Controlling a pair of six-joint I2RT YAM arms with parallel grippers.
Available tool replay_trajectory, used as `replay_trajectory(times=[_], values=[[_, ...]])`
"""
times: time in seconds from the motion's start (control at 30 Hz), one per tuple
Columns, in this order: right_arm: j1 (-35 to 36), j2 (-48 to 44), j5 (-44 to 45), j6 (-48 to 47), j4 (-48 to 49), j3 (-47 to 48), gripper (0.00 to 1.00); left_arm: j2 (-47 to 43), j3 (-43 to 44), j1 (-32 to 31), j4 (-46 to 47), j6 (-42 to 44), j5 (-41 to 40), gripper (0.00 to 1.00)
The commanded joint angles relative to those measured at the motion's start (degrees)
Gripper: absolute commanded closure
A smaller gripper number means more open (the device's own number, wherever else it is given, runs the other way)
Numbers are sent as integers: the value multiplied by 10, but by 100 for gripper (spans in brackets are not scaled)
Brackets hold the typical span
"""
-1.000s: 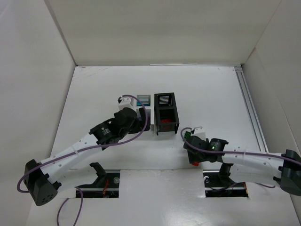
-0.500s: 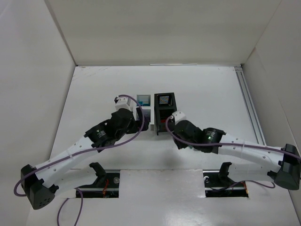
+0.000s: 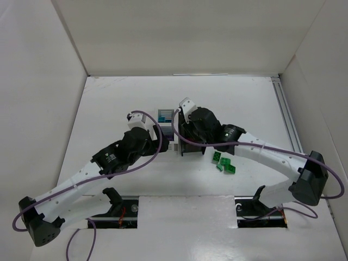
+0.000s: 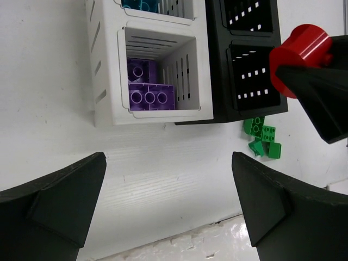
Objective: Sort the legos into containers by color
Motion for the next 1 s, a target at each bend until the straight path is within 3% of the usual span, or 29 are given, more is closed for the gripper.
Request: replay_trajectory(times=[0.0,0.3,0.5,0.67,0.83,0.97], values=[[-2,1,-12,-29,29,21,68,-2,0,1,-4,2,-9,0],[-20,-3,-40,-29,12,8,30,14,6,1,26,35,12,0],[-52,-60,-86,-29,12,-22,28,44,24,-23,45,57,22,0],[-128,-131,-49,2,-59,-47,17,88,60,-85,91,110,48,0],[-276,-230,-49,13,-126,-102,5,236,119,-208,131,159,60,2],[-336,-314,-49,8,-147,-135,4,355,181,-235,163,173,121,13]])
